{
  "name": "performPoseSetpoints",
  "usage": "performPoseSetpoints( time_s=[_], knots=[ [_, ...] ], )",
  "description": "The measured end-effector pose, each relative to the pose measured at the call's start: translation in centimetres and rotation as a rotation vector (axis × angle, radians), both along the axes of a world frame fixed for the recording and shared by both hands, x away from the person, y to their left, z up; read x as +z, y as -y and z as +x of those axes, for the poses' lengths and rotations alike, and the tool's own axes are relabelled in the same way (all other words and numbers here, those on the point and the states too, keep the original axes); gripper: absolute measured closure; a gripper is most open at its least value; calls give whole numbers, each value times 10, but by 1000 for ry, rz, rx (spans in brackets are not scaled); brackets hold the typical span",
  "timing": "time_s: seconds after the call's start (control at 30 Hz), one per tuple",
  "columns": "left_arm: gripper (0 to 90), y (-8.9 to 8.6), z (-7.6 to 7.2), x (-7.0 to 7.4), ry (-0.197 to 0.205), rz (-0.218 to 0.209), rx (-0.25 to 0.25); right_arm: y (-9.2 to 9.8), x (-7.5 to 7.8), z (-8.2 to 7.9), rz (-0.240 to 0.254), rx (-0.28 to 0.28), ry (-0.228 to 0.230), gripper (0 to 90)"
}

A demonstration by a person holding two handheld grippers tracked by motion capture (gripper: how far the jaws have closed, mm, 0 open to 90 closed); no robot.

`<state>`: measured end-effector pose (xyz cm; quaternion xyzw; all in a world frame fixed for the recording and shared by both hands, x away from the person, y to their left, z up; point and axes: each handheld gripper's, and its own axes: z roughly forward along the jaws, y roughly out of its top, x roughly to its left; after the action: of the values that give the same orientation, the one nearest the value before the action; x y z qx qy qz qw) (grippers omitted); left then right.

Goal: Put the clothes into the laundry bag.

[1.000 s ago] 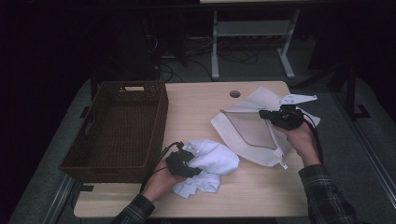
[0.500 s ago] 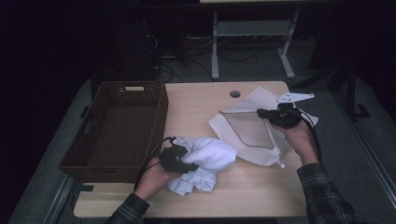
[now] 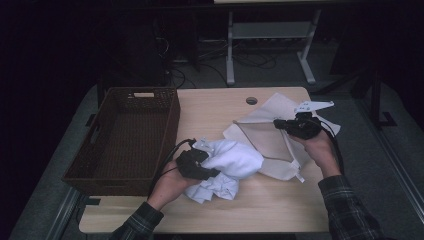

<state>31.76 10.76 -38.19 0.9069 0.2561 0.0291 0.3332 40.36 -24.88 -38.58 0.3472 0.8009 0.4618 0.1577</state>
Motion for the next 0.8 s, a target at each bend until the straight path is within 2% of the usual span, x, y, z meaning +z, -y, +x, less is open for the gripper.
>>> performPoseSetpoints(
  time_s=[0.27,0.43,0.67,0.8],
  knots=[
    [682,16,7,2,17,9,-17,-4,-1,-1,1,29,-2,885],
    [682,26,11,9,34,17,-41,-8,2,-3,6,54,3,885],
    [681,40,15,6,34,33,-61,-10,4,-6,16,88,0,885],
    [681,46,12,3,43,47,-81,-15,6,-8,11,133,-2,885]
  ],
)
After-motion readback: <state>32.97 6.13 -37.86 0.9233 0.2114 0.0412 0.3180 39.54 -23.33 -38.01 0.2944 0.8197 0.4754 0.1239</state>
